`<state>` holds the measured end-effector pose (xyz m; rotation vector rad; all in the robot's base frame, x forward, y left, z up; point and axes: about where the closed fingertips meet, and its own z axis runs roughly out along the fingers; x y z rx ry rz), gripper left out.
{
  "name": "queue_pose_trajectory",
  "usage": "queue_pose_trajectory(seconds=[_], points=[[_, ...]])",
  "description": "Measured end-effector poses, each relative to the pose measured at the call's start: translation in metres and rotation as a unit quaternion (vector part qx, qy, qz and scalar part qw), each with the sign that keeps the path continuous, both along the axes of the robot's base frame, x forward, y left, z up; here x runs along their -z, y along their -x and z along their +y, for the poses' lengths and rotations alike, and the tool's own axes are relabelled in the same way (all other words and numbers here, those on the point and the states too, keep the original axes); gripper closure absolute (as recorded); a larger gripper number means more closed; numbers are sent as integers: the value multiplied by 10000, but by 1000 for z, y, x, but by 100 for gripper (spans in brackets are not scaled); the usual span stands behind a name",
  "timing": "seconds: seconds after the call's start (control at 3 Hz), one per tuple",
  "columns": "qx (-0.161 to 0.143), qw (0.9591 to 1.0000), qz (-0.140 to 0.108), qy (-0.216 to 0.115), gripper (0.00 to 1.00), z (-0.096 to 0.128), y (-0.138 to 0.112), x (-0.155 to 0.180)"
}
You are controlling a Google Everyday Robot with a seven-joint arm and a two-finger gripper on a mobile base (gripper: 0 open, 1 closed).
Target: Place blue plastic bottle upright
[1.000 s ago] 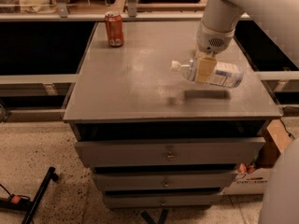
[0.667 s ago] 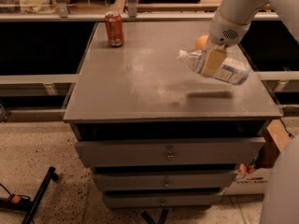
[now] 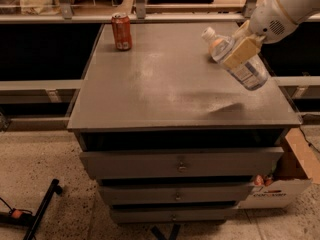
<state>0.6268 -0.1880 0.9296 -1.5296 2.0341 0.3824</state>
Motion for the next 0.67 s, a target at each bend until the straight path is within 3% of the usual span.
queue_pose_trajectory(seconds=[0.33,0.67], points=[[197,9947,-197,-993,100,3,7,-15],[167,9818,-511,-1823,100,12,15,-34]])
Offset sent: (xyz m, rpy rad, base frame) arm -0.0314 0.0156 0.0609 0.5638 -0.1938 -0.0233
